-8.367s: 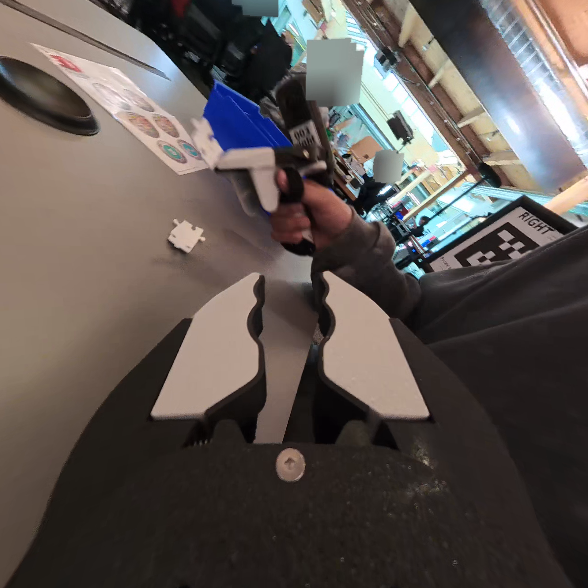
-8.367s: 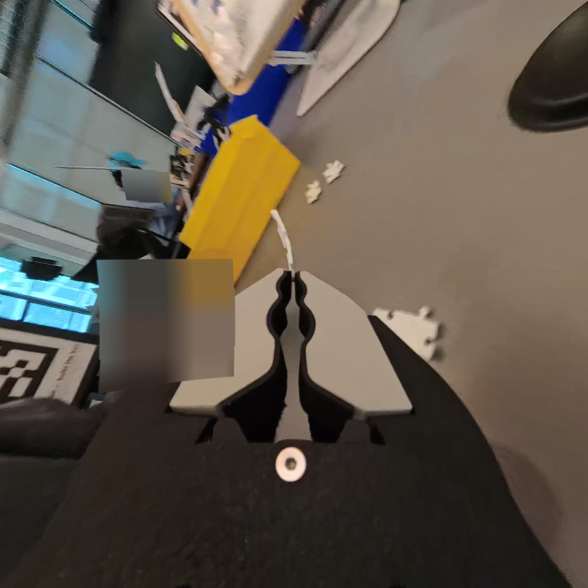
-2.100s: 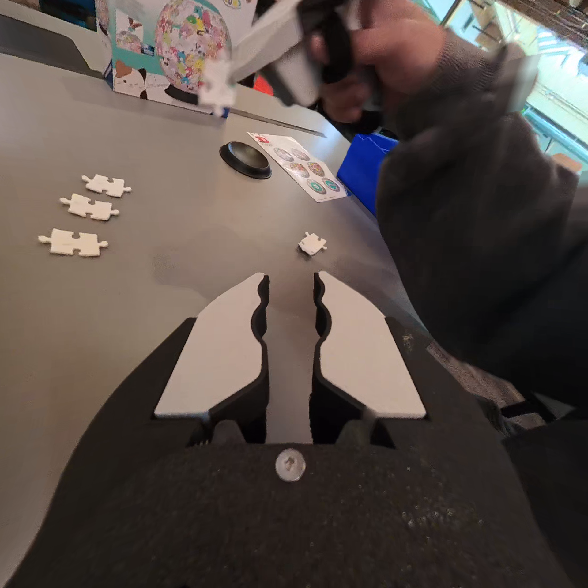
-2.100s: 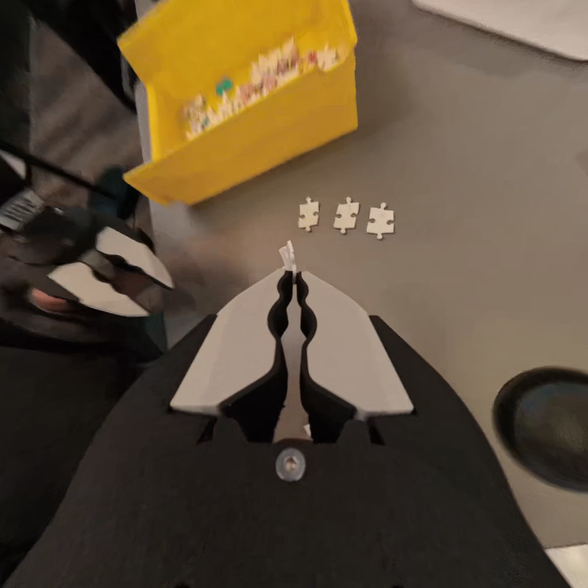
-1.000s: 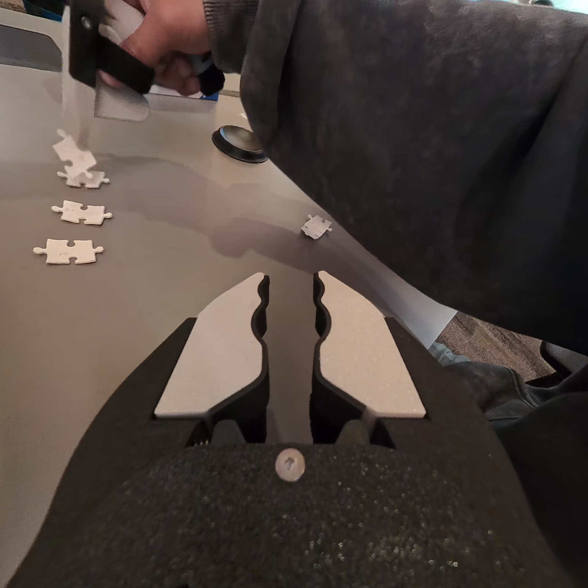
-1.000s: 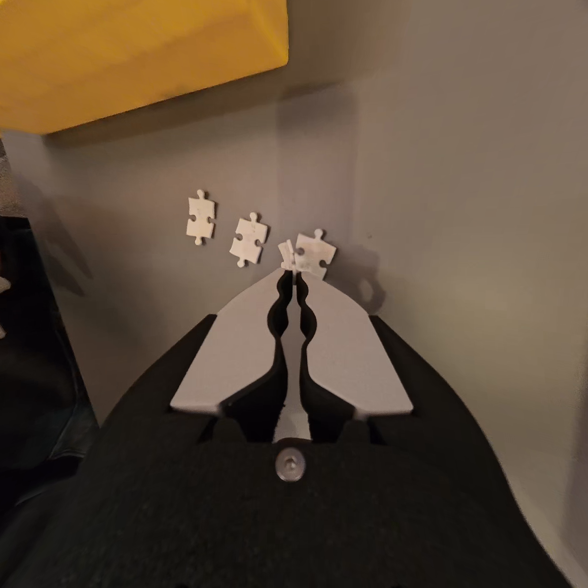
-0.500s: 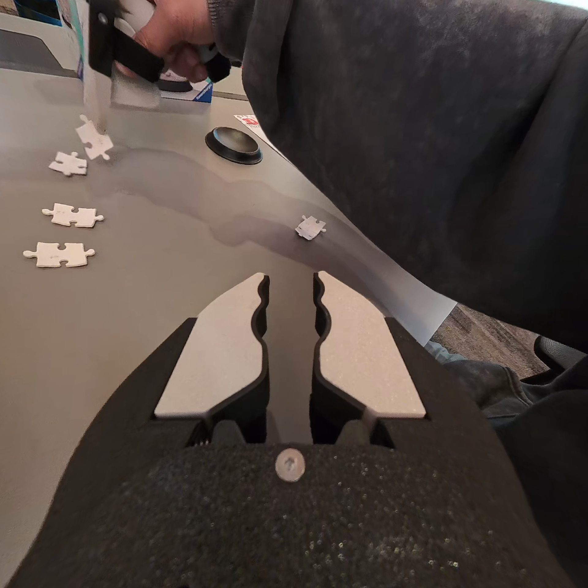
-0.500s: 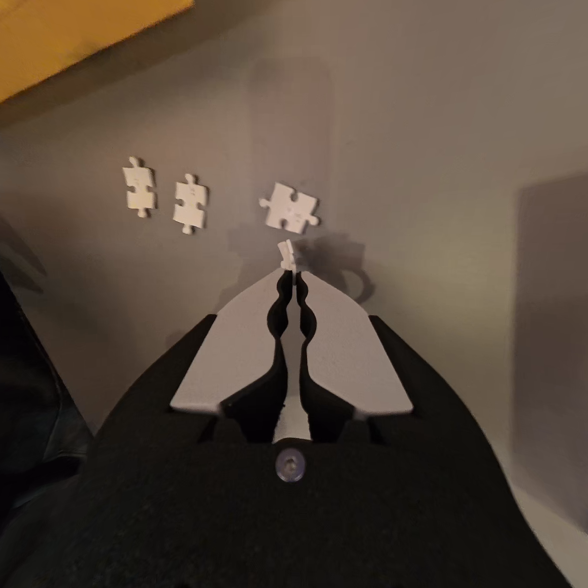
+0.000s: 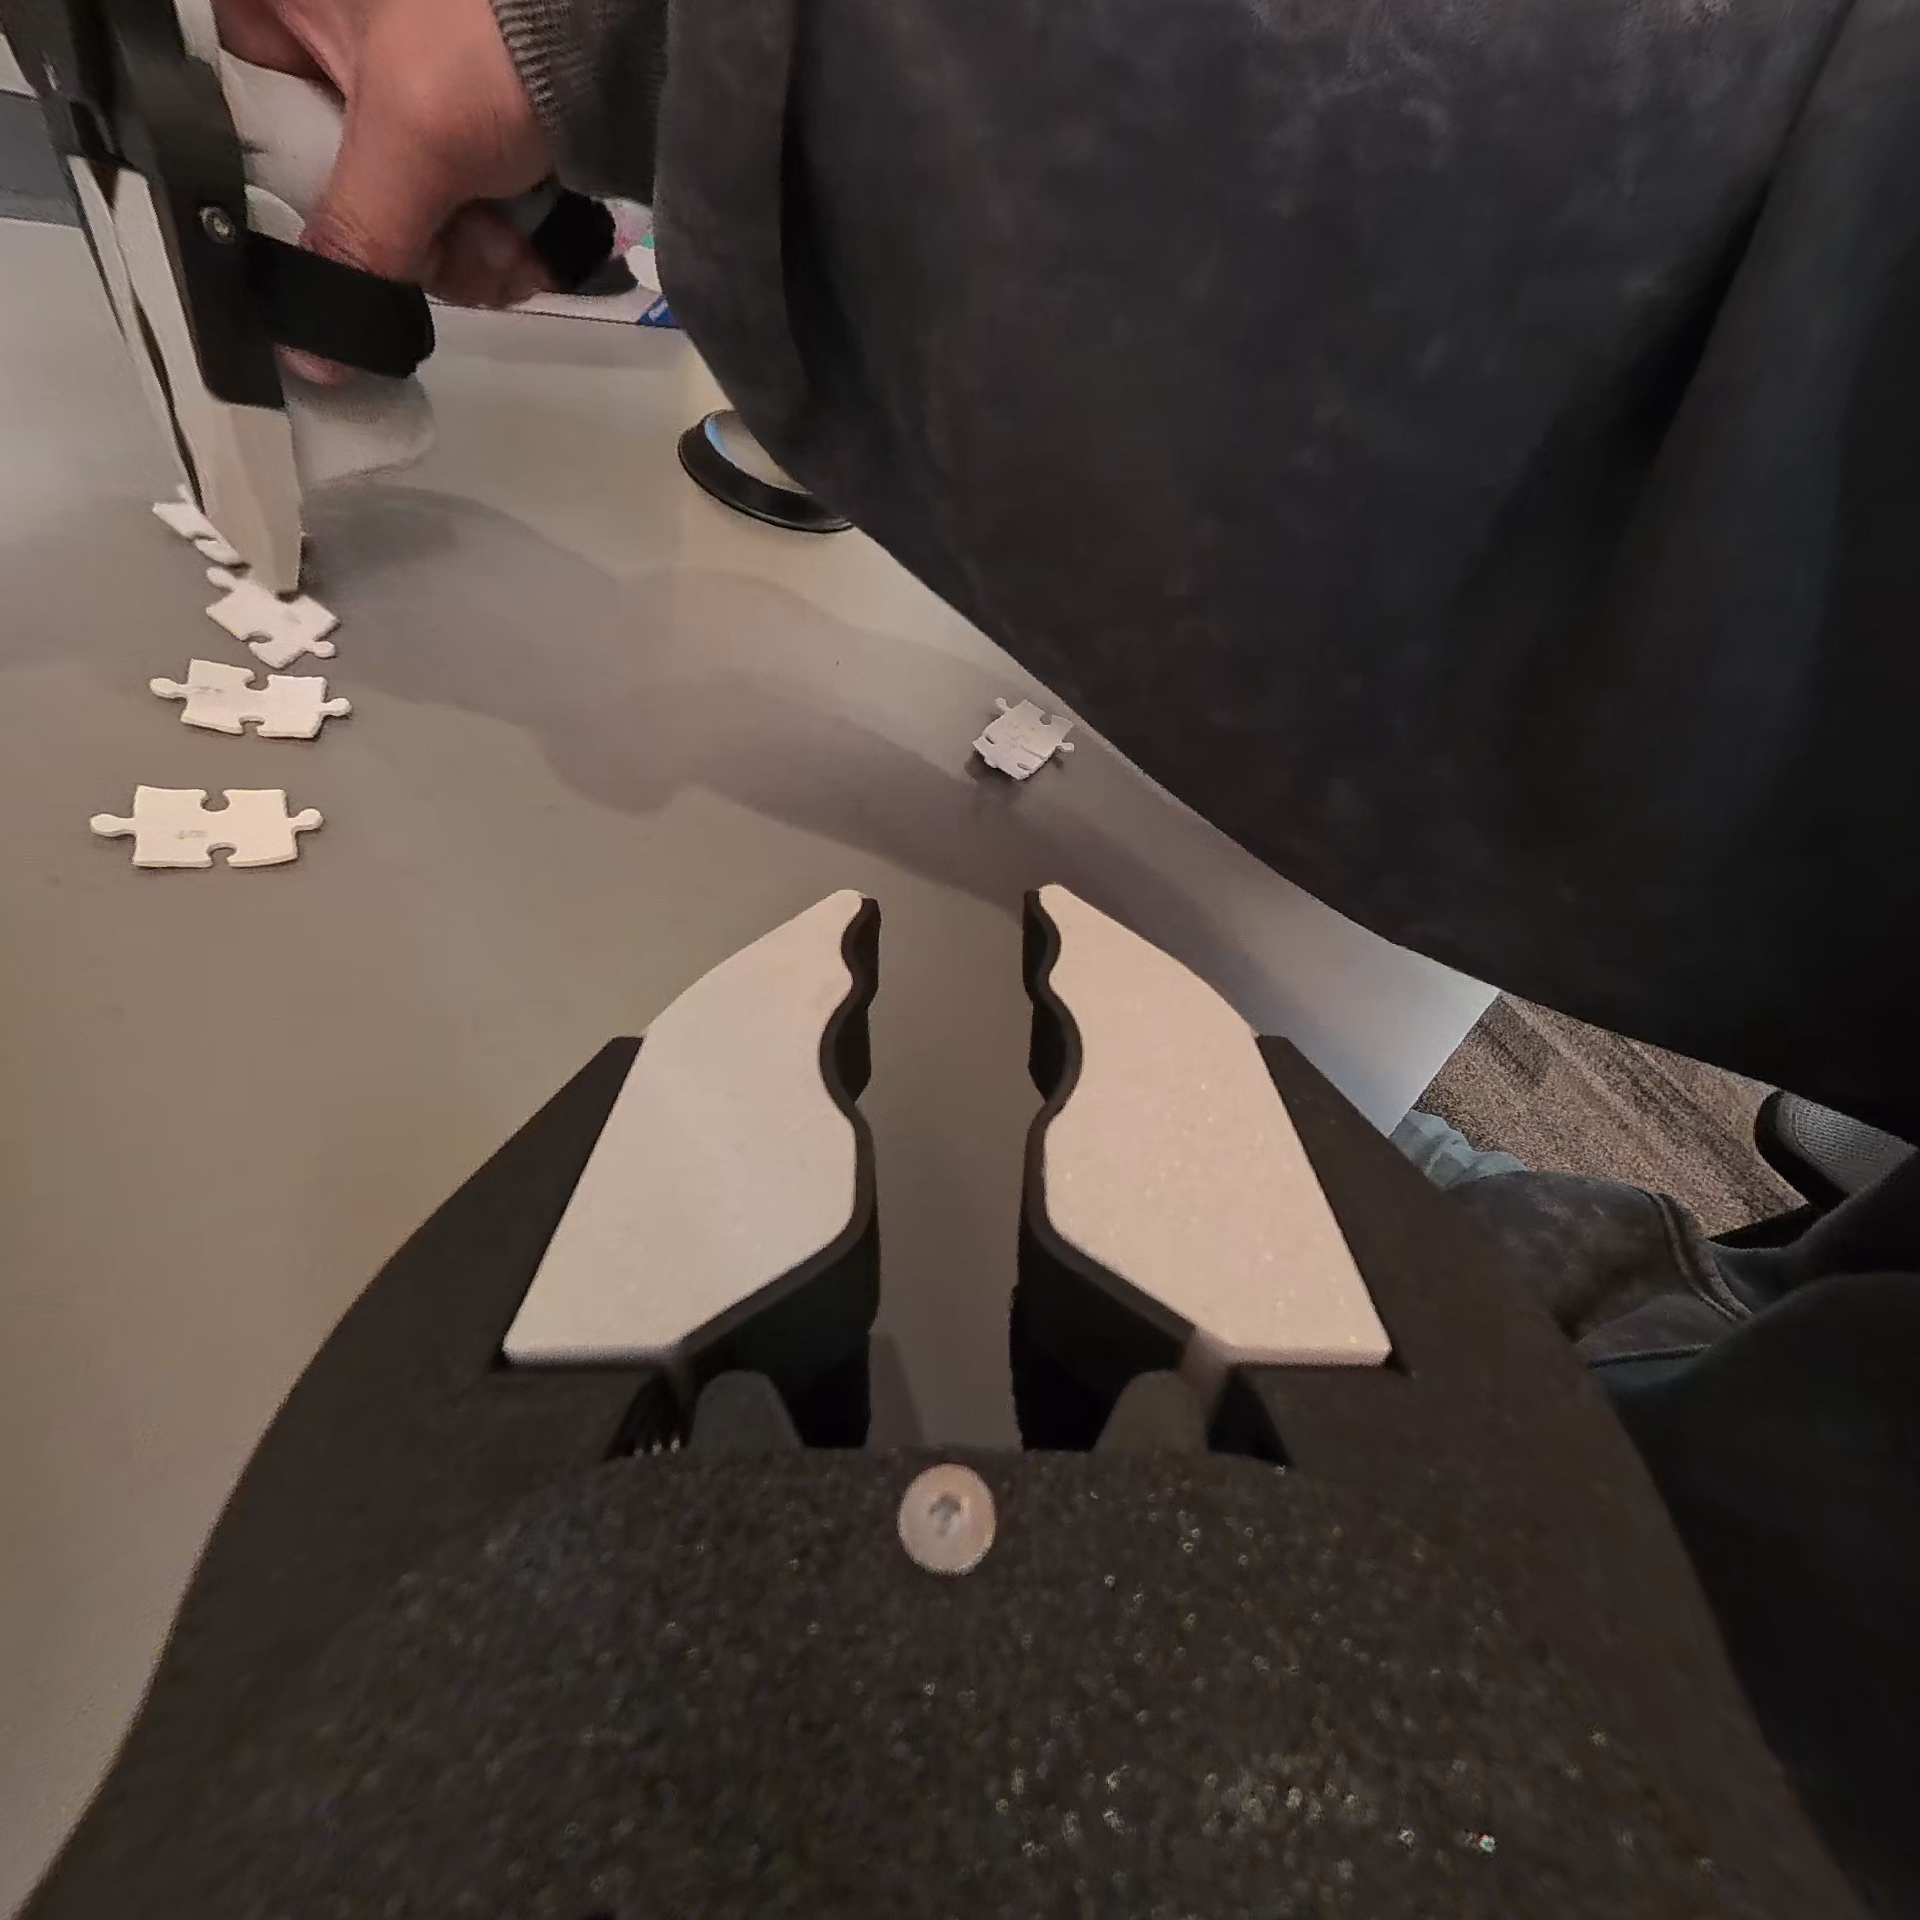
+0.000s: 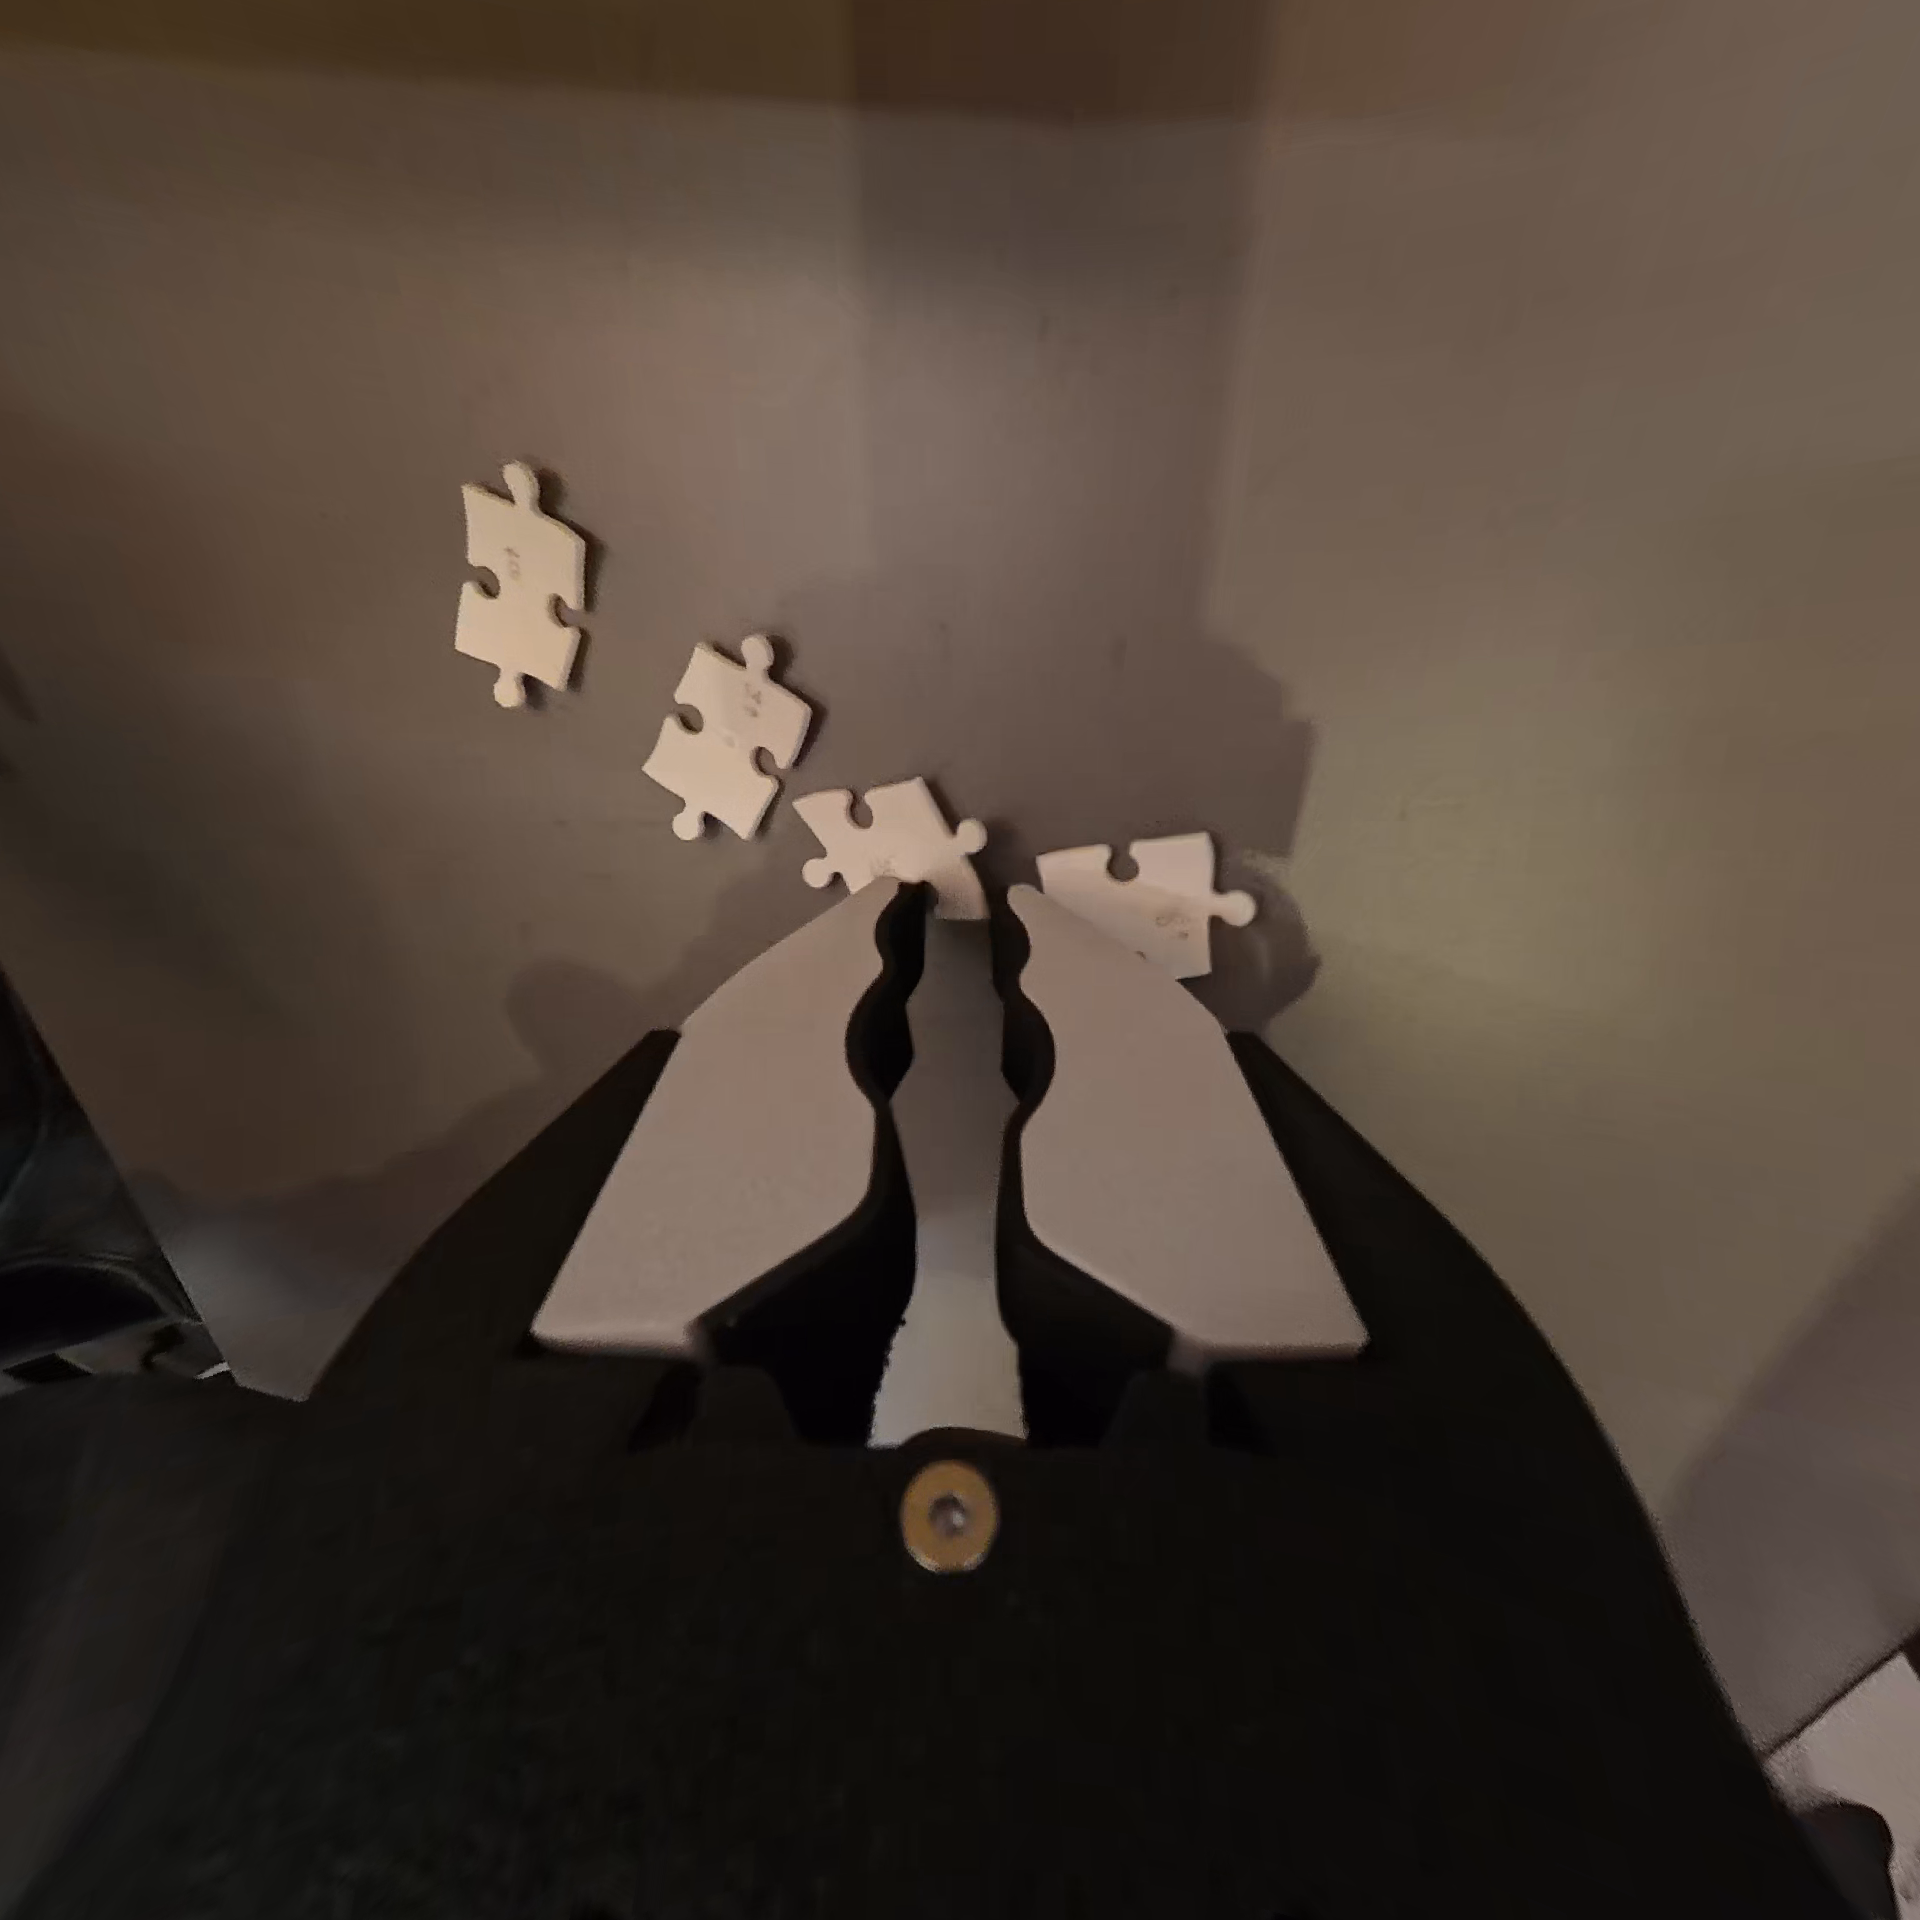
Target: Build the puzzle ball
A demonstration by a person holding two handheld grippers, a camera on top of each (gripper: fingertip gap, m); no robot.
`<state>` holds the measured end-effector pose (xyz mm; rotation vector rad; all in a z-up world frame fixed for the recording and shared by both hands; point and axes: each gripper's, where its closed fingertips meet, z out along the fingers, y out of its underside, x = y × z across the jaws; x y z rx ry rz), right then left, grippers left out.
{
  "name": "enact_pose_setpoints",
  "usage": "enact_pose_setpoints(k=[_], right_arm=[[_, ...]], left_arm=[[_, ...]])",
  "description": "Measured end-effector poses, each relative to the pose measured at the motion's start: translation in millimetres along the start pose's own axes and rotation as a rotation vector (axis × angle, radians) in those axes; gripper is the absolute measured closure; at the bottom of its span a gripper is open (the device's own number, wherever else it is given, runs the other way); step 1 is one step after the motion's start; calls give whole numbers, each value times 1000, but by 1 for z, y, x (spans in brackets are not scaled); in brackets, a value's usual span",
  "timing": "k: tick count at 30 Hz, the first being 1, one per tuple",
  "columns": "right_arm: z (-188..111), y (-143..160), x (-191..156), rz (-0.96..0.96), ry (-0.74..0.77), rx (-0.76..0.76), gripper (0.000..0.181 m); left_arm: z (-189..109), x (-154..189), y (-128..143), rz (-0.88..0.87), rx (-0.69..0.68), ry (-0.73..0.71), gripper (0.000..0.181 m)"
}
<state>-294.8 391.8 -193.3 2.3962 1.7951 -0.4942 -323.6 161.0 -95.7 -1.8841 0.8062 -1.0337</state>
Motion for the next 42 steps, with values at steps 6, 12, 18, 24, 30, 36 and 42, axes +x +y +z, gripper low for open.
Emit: enact_pose_setpoints(k=[6,12,18,24,30,36,42], right_arm=[[-28,0,18,1,104,132,167],[-16,-9,25,-28,162,256,178],[-7,14,27,-29,189,171,181],[-9,48,19,17,161,150,181],[-48,40,-9,45,196,315,180],[-110,73,-119,101,284,576,168],[-59,139,-230,239,250,837,156]], left_arm=[[-1,1,-1,-8,10,11,155],[-1,2,-1,-9,8,14,155],[-1,1,-1,-4,8,7,155],[0,3,-2,4,10,6,155],[-11,-5,-17,99,97,-114,141],[-52,-19,-44,146,193,-210,124],[-155,-104,-72,56,125,-447,125]])
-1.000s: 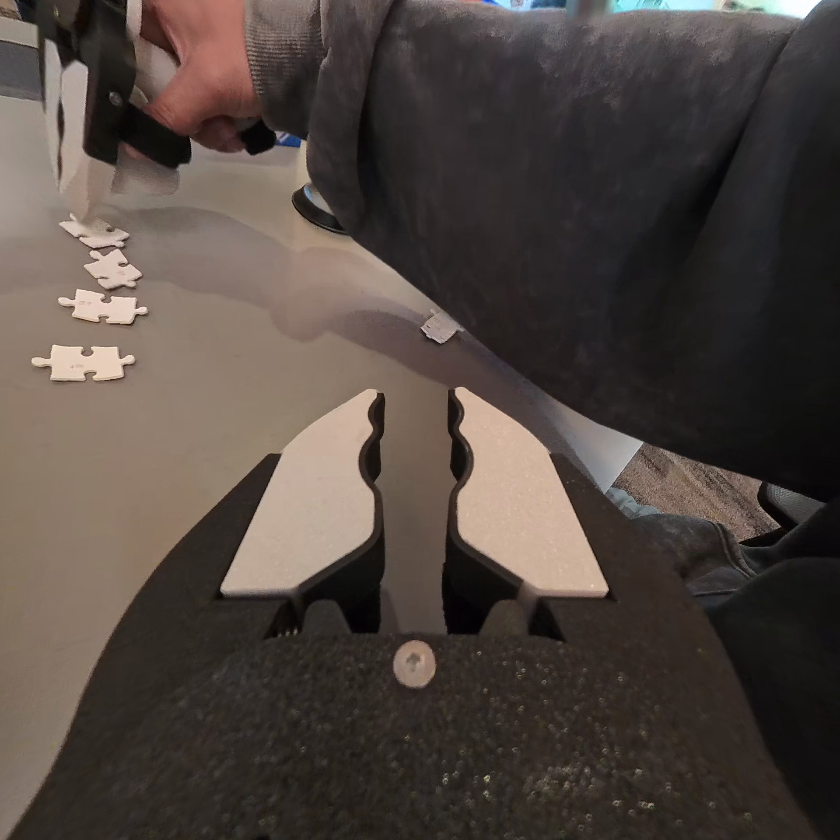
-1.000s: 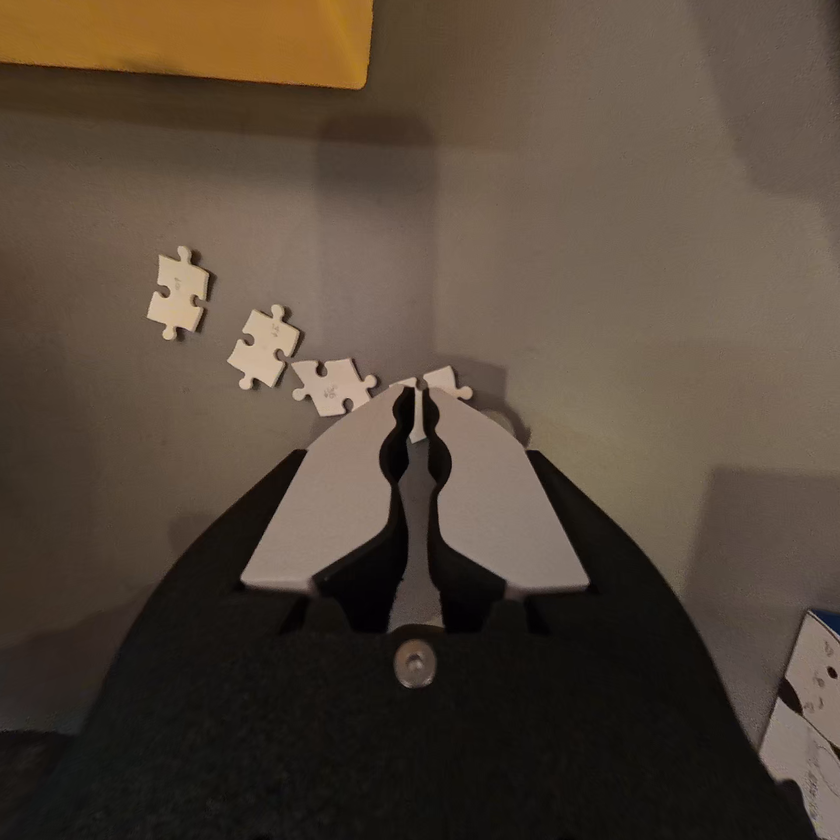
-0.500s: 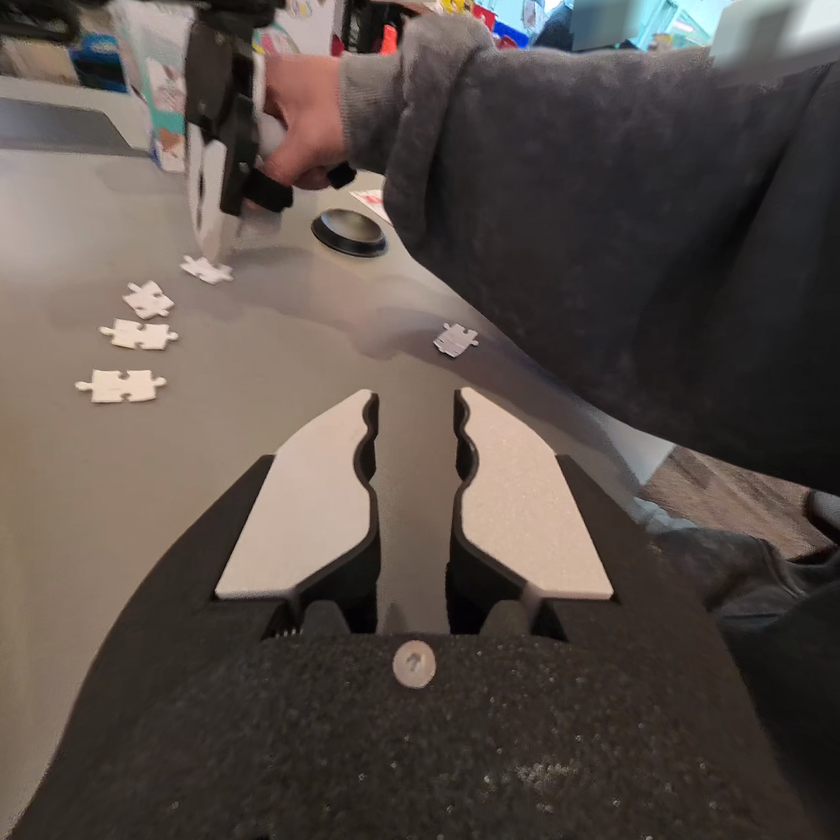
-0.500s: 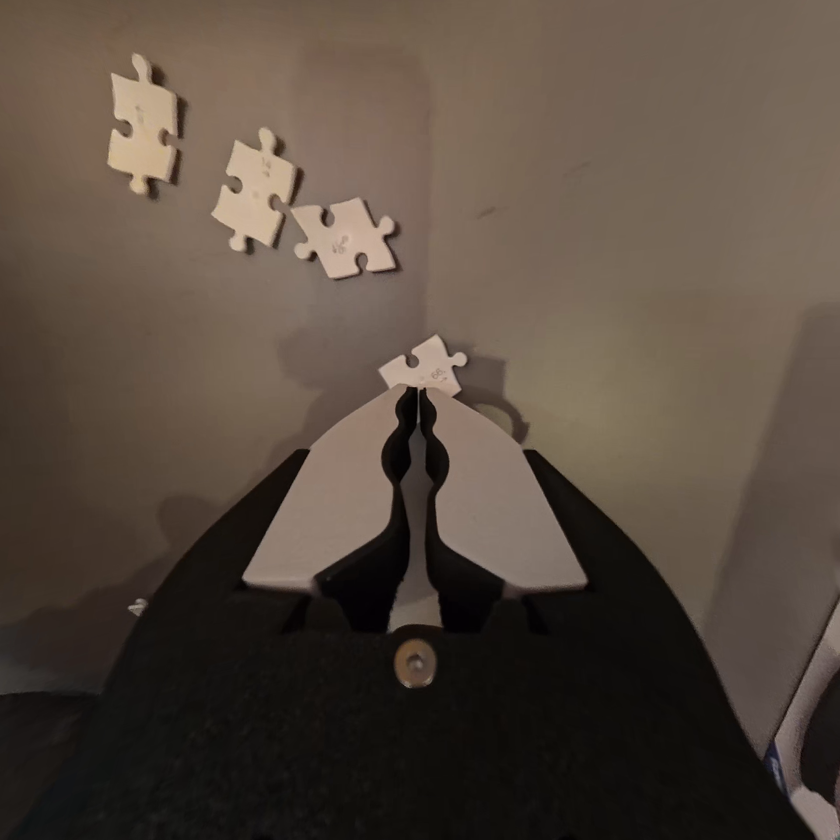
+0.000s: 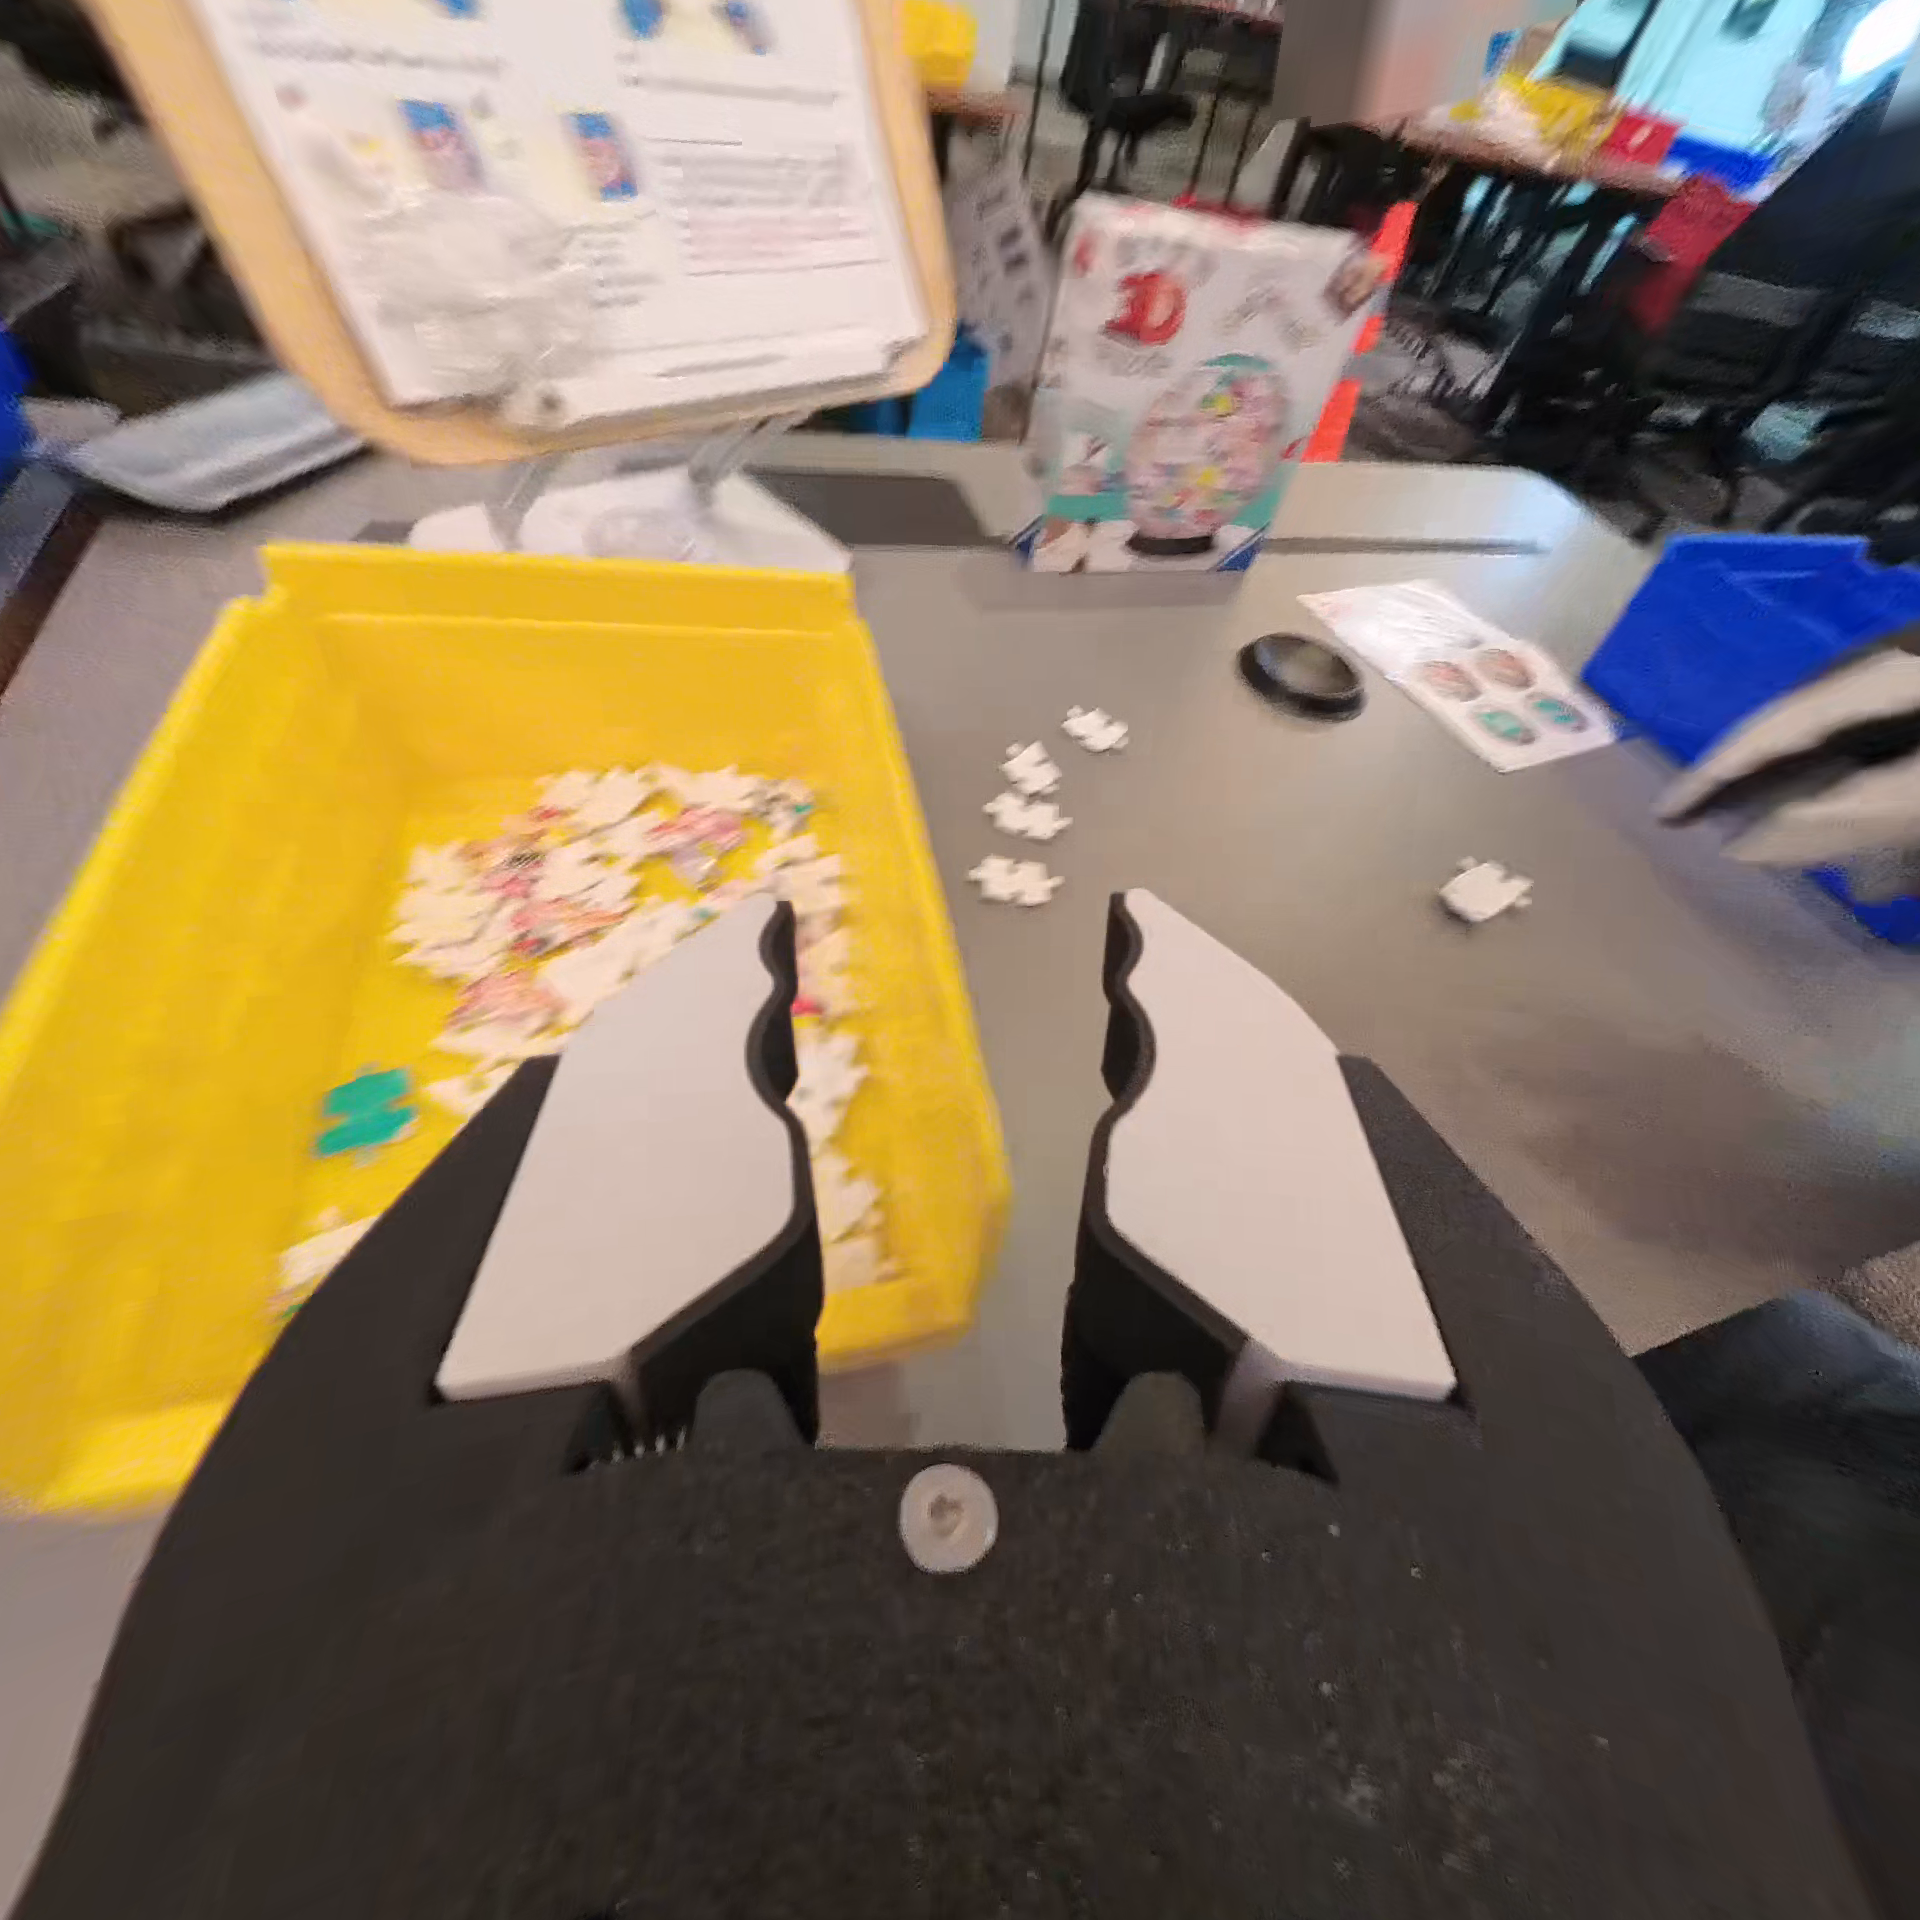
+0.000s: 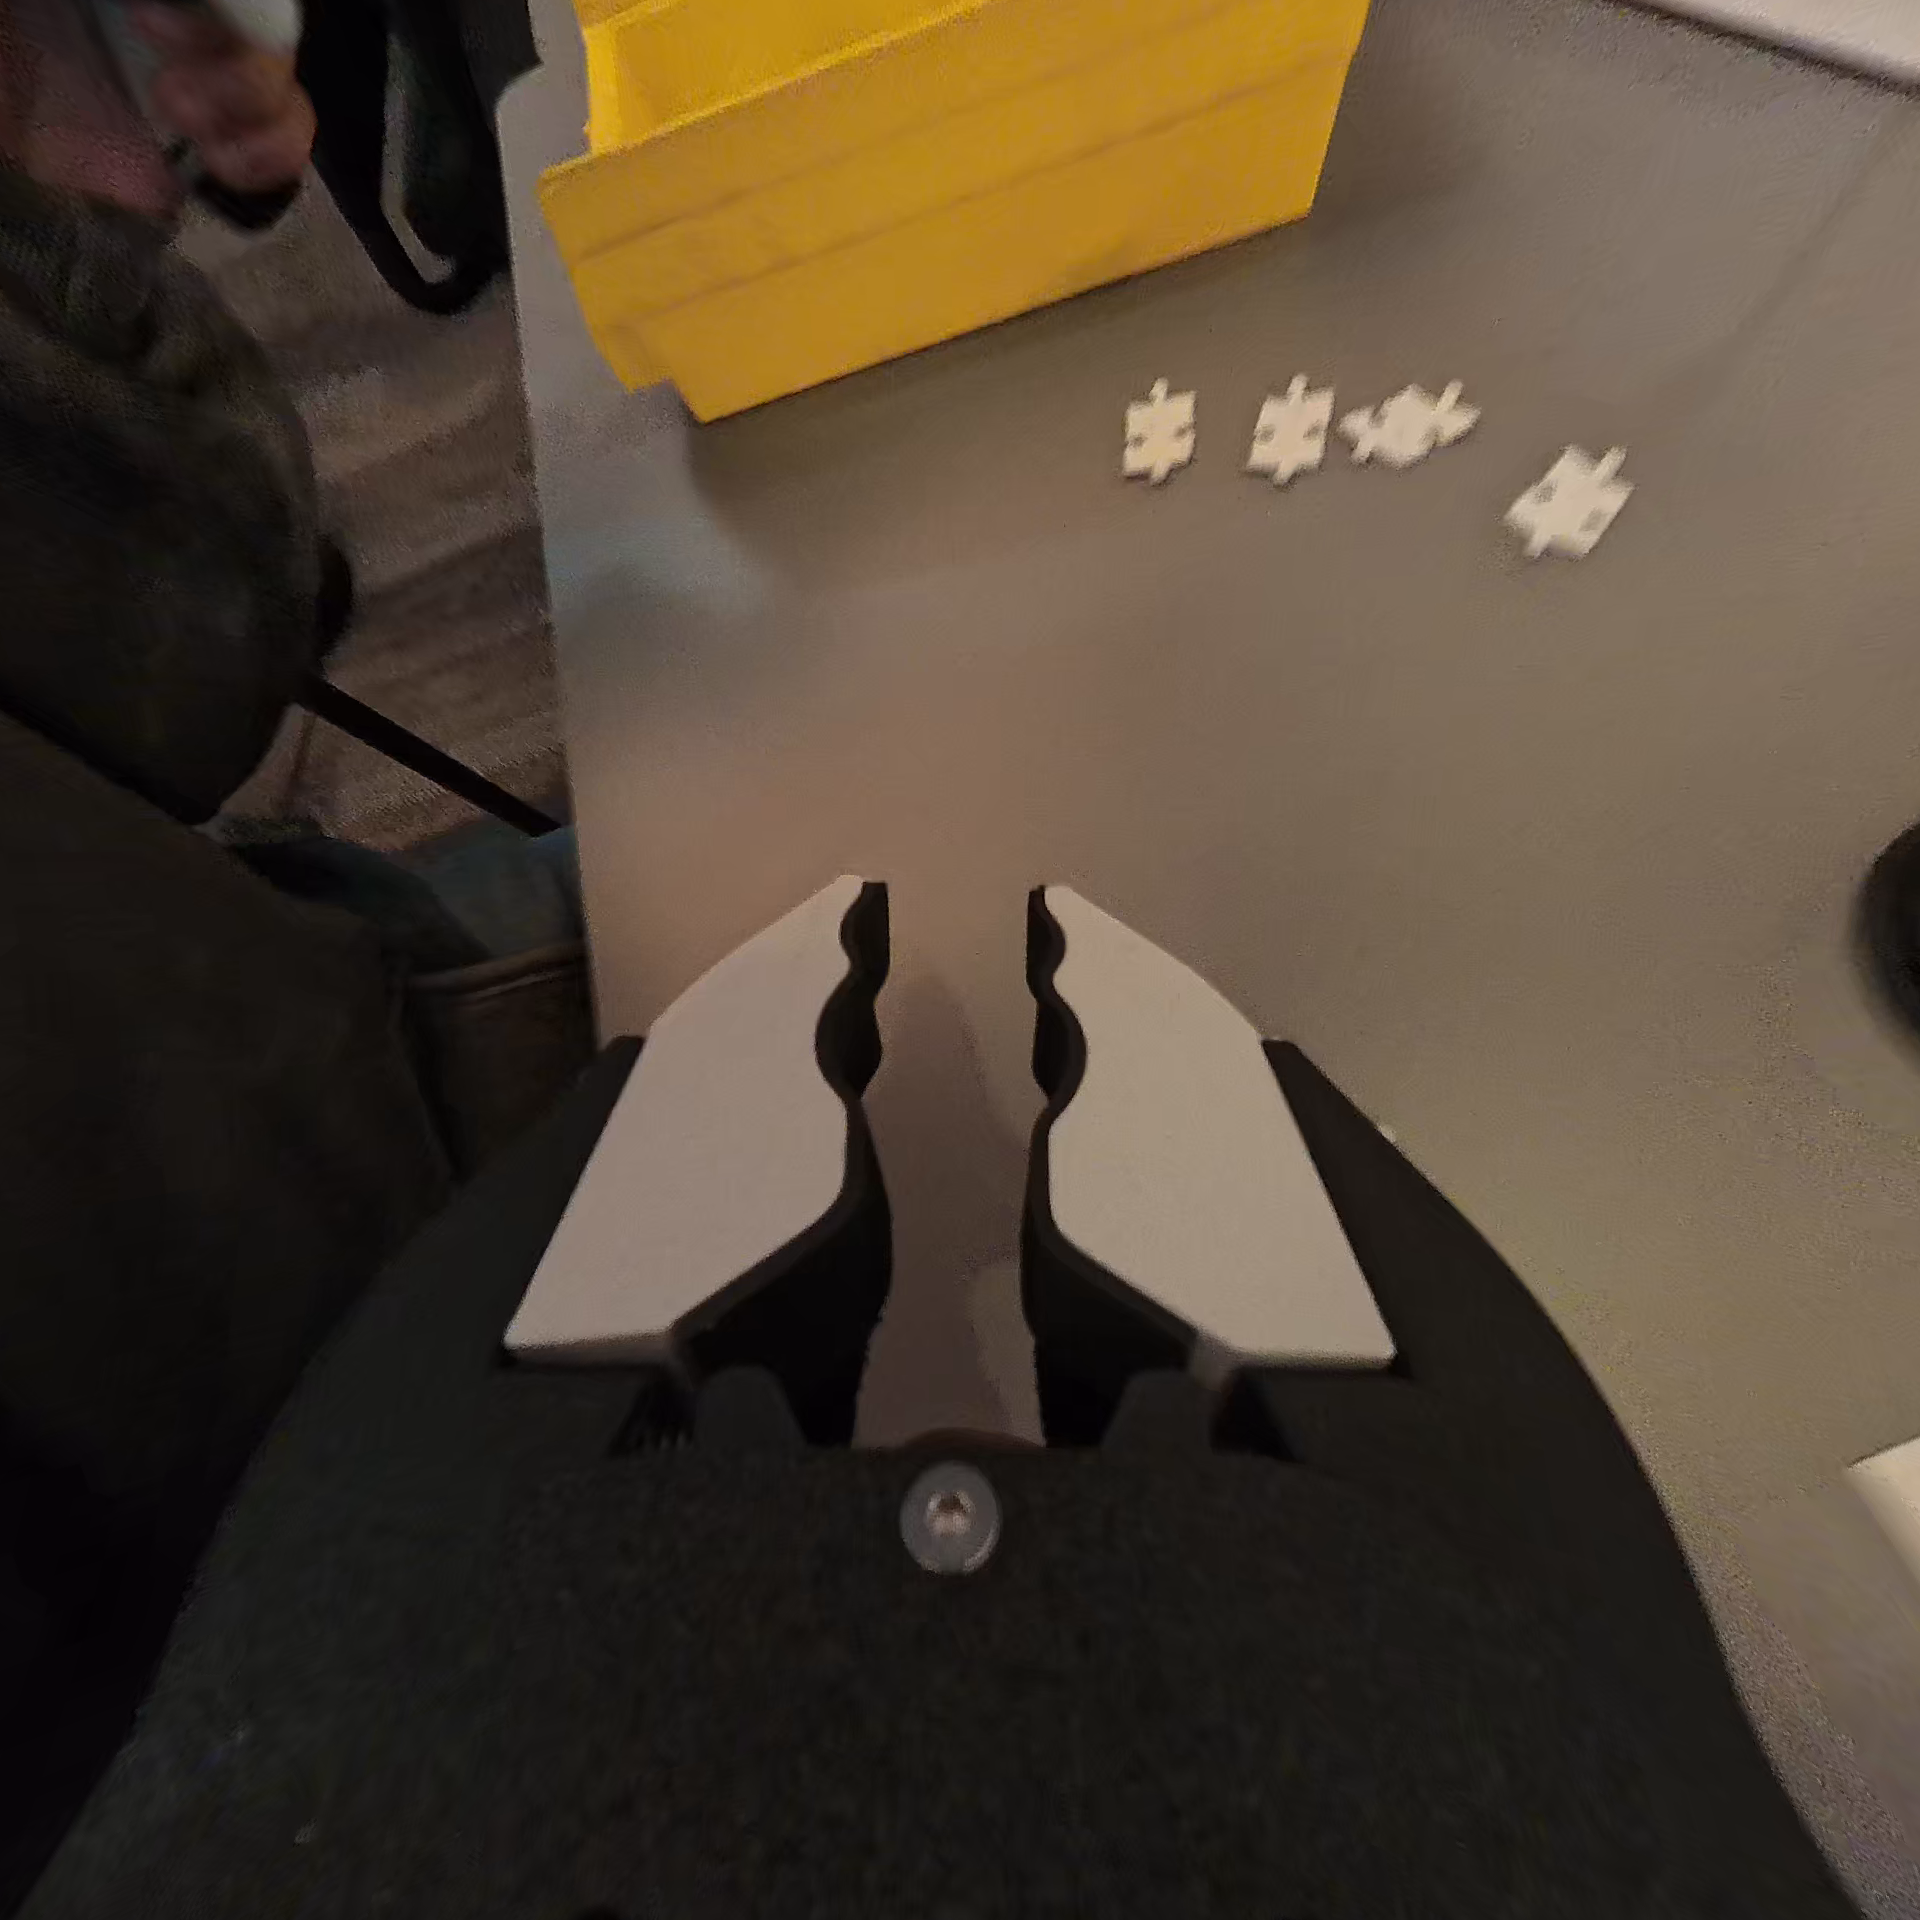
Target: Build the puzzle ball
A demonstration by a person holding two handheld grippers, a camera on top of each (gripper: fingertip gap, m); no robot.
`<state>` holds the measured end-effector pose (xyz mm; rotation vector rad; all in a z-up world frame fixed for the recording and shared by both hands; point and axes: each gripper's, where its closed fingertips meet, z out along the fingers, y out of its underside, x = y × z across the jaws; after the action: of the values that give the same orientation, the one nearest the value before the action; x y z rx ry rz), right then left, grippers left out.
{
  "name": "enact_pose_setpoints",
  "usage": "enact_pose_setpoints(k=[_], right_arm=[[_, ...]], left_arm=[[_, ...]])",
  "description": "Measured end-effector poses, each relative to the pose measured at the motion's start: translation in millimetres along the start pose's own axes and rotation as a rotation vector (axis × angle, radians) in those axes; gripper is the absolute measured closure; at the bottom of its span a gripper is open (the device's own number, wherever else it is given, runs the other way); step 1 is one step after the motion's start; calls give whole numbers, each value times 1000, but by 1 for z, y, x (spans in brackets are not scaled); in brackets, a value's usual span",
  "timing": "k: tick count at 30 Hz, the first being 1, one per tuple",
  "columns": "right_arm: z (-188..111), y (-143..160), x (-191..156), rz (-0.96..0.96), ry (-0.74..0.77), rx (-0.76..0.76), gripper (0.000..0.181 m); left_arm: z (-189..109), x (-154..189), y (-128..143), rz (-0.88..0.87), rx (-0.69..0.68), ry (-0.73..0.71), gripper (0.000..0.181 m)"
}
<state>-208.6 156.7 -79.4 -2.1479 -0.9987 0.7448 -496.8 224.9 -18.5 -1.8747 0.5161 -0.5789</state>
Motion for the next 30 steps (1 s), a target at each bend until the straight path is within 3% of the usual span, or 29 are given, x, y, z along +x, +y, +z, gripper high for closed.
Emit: enact_pose_setpoints(k=[2,5,8,12,15,18,25,30], right_arm=[[-6,29,-15,81,26,47,155],[-15,45,-28,152,49,180,155],[-22,50,-32,172,38,306,154],[-18,59,-31,150,25,386,155],[-12,62,-29,149,15,437,154],[-13,65,-29,158,-7,495,154],[-23,70,-33,187,-83,534,153],[-24,71,-38,215,-116,539,150]], left_arm=[[-4,-39,11,1,-116,-60,123],[1,-91,38,136,-293,-184,123],[15,-109,64,216,-433,-120,126],[20,-146,75,420,-640,-202,122],[20,-158,69,573,-782,-201,114],[27,-163,61,744,-841,-148,118],[59,-168,93,974,-1152,82,129],[59,-191,111,1090,-1449,150,126]])
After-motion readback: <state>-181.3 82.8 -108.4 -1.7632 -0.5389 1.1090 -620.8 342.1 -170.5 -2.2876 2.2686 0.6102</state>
